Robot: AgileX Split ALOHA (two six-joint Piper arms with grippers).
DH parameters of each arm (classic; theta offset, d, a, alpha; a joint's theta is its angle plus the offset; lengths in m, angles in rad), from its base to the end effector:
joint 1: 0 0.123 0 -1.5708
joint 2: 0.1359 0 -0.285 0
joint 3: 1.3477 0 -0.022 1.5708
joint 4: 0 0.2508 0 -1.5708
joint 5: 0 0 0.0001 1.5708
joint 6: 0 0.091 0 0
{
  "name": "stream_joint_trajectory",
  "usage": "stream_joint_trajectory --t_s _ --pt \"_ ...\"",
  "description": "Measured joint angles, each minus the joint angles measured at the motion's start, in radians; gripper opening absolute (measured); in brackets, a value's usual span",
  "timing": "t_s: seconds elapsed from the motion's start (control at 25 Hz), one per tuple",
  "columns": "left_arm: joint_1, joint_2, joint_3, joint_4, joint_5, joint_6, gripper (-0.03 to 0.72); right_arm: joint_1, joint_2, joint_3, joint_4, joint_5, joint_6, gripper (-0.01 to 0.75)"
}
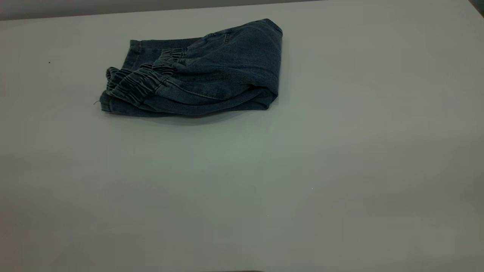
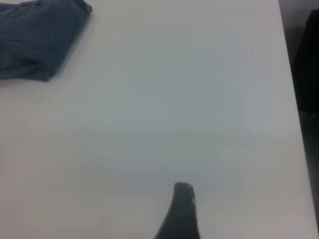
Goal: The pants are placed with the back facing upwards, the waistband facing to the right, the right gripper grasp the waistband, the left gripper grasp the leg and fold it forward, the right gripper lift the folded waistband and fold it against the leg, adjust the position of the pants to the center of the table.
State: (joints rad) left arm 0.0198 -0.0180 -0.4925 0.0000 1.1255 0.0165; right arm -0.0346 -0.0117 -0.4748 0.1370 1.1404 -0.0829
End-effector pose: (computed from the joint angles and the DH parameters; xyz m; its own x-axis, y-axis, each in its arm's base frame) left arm -0.0095 -0.0002 0.2699 -0.5038 0.0065 -0.8638 -0.0115 0.9998 0.0142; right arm -0.0074 0.0116 0.2646 -0.5315 -0.0069 -0.8470 -0.0841 0.9955 0.0447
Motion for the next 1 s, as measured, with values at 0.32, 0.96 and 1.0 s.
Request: stream_joint_trajectory --t_s 0.32,0.96,1.0 --pt "0.000 0.000 0.000 0.000 0.002 0.001 0.485 0.000 0.000 0.000 -0.081 0.000 0.090 0.559" --pt "0.000 0.000 0.000 0.000 0.002 0.001 0.485 0.000 0.000 0.000 0.009 0.000 -0.042 0.559" --pt "0.000 0.000 0.000 0.000 0.002 0.001 0.485 0.000 0.000 0.000 0.010 0.000 -0.042 0.559"
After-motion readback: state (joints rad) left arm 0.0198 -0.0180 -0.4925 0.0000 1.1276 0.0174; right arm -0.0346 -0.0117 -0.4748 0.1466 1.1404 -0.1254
